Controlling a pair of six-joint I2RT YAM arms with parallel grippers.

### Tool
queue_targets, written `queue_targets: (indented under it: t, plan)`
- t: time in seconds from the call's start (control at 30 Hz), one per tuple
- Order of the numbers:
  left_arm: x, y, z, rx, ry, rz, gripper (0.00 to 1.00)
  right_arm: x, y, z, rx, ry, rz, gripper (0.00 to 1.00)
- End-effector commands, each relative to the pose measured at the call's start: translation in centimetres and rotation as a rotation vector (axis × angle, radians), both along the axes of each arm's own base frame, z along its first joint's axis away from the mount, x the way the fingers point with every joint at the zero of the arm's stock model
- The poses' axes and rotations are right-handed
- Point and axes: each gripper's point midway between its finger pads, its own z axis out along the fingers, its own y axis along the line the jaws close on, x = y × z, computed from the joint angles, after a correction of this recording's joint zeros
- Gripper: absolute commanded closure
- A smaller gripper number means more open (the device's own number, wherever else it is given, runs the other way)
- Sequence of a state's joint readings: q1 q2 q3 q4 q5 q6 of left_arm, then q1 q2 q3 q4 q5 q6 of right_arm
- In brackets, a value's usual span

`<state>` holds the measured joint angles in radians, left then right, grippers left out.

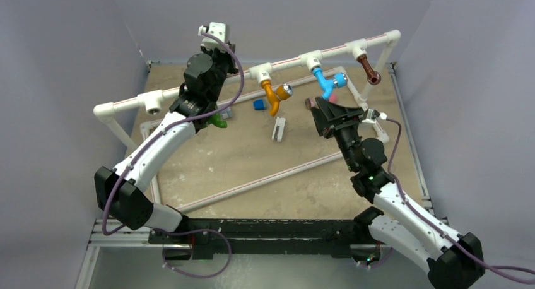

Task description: Install the water faucets

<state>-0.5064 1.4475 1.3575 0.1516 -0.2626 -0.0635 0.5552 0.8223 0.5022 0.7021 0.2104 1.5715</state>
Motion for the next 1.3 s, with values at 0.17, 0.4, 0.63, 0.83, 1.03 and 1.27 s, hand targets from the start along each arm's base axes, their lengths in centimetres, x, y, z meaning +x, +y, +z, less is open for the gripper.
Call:
queue_targets:
  t: [0.17, 0.4, 0.63, 0.83, 1.03, 1.27]
  plan:
    - [-2.7, -1.4, -17.4, 0.293, 0.460, -0.111, 1.00, -1.2, -4.1, 0.1, -0.479, -0.166, -0.260, 0.29]
    - [-2.7, -1.3, -17.5, 0.299, 0.460, -0.107, 1.00, -1.9, -6.9, 0.8, -1.075, -0.385, -0.434, 0.25]
    - [-2.6, -1.3, -17.6, 0.302, 0.461, -0.103, 1.00, -2.4, -8.6, 3.0, -1.528, -0.600, -0.555, 0.16]
    - [-2.7, -1.3, -17.5, 0.301, 0.460, -0.104, 1.00, -2.6, -6.8, 2.7, -2.010, -0.941, -0.473, 0.16]
    - [-2.7, -1.3, -17.2, 0.298, 0.453, -0.105, 1.00, -1.9, -8.0, 4.6, -2.379, -1.096, -0.637, 0.15]
    - [-2.7, -1.3, -17.2, 0.296, 0.452, -0.107, 1.00, -1.1, -8.6, 7.9, -2.687, -1.171, -0.866, 0.14]
